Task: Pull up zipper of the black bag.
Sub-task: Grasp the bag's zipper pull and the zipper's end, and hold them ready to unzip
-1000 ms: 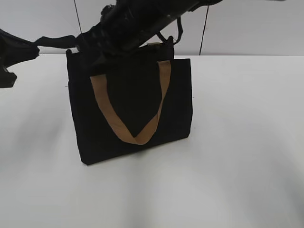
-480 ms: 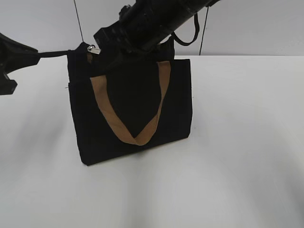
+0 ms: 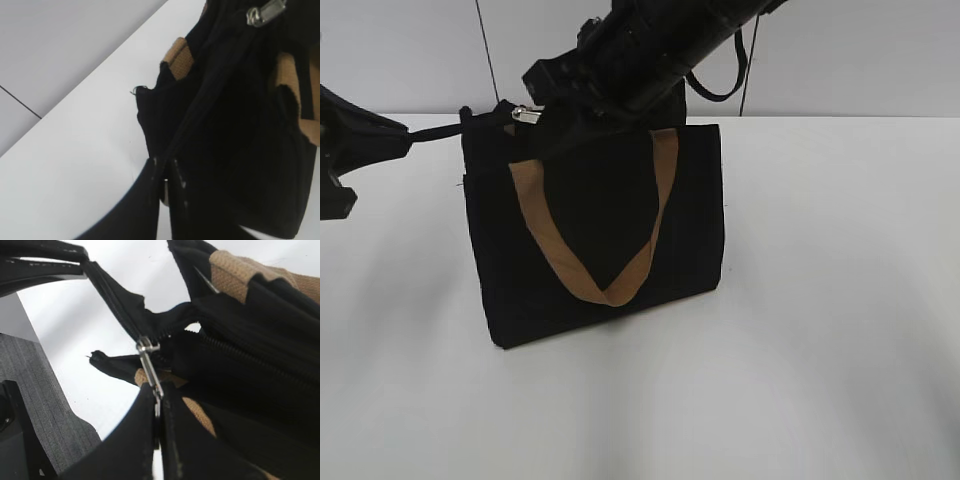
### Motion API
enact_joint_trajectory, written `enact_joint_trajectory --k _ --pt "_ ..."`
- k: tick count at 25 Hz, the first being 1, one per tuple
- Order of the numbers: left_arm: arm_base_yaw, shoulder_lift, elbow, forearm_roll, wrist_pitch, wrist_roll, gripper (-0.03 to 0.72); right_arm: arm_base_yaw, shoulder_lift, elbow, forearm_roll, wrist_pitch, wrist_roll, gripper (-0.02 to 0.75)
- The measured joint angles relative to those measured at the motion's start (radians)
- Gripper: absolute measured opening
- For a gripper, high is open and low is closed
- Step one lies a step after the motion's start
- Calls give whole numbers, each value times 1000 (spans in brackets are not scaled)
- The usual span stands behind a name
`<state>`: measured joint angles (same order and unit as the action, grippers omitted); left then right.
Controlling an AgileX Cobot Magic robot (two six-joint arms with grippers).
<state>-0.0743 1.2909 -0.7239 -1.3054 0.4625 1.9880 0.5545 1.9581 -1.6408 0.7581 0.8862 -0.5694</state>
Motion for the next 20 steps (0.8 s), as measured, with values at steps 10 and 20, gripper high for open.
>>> enact_joint_trajectory --k 10,20 --pt "0 1 0 370 72 -242 18 -3 0 0 36 29 26 -15" --pt "1 1 0 522 43 -351 17 -26 0 0 35 38 26 -15"
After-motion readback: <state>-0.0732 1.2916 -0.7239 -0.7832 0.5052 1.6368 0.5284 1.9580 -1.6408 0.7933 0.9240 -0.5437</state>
